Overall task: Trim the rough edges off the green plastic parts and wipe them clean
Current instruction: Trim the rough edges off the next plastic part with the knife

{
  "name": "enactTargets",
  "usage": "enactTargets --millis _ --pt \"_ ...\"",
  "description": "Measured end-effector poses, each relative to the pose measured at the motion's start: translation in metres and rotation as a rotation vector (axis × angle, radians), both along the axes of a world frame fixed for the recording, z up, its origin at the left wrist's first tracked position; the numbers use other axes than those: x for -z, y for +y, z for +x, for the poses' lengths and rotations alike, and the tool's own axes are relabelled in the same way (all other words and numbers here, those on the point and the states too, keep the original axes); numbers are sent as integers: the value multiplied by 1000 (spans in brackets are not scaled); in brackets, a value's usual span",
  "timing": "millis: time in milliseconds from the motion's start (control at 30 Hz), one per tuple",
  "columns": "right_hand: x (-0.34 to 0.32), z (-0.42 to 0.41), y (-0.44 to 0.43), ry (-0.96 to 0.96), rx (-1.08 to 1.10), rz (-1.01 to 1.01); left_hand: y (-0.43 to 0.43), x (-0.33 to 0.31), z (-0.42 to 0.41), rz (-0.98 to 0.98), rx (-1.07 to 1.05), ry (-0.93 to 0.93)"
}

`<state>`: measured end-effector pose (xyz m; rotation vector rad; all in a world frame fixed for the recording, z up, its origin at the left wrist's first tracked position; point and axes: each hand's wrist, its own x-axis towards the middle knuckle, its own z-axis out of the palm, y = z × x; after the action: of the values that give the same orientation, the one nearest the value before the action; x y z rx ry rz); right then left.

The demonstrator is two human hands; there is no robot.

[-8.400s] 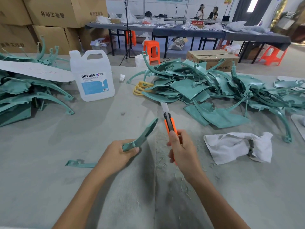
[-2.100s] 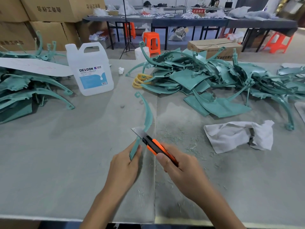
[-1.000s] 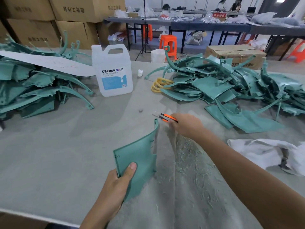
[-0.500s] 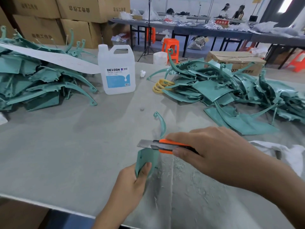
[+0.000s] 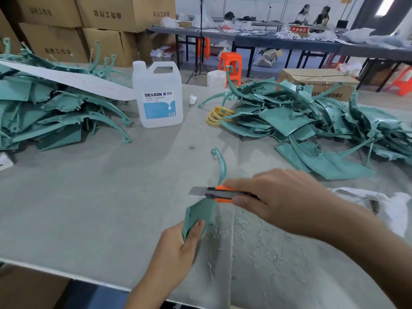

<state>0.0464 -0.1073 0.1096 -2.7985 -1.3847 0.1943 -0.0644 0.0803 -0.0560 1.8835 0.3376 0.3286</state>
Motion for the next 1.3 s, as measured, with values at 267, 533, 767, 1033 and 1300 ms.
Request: enactTargets --millis 267,533,767,1033,1300 --pt "45 94 2 79 28 84 7 1 0 -206 -13 15" --pt "85 161 35 215 56 89 20 6 8 -458 -101 88" --pt "107 204 62 281 33 53 27 10 12 -562 -88 94" --pt "124 220 87 263 85 64 28 13 13 -592 -96 88" --pt "117 127 41 174 448 559 27 19 15 -582 -94 26"
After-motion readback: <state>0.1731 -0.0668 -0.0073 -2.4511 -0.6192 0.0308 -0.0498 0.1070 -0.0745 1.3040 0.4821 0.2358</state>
